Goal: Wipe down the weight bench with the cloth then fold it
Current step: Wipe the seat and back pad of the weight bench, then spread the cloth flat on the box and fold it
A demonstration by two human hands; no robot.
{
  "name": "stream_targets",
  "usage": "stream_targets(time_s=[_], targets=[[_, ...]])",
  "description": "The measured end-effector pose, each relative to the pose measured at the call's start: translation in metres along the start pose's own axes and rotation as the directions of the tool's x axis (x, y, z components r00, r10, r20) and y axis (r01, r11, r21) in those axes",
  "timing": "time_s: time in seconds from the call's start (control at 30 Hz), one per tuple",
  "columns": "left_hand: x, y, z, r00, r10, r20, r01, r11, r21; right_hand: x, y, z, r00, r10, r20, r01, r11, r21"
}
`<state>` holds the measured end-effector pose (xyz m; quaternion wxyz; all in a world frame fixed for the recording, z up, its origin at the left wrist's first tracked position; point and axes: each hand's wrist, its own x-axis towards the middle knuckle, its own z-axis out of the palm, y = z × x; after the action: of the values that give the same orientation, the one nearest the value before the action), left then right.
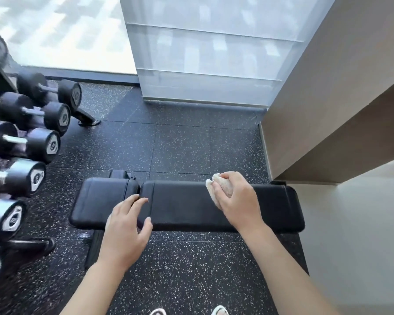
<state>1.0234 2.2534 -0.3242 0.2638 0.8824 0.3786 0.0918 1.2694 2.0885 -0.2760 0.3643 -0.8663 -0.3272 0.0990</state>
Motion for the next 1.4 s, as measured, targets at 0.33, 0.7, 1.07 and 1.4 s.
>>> stream_targets(time_s=[0.33,0.7,1.07,1.4], targets=[[-0.045,0.058,-0.179,0.995,0.063,-0.08,-0.057,0.995,0.079,-0.053,-0.154,-0.088,0.993,-0.054,-0.101,0.065,0.992,0.112],[-0.032,0.087,-0.307,0.956,0.14,-0.257,-0.131,0.99,0.053,-0.046,-0.254,-0.113,0.965,-0.237,-0.114,0.242,0.97,0.032],[-0.014,0.087,-0.323,0.915,0.01,-0.403,0.006,0.999,0.038,0.029,-0.271,-0.117,0.926,-0.372,-0.058,0.374,0.927,0.027],[-0.033,0.104,-0.335,0.775,-0.261,-0.575,0.345,0.938,0.039,0.114,-0.31,-0.08,0.791,-0.6,0.119,0.582,0.798,0.155]])
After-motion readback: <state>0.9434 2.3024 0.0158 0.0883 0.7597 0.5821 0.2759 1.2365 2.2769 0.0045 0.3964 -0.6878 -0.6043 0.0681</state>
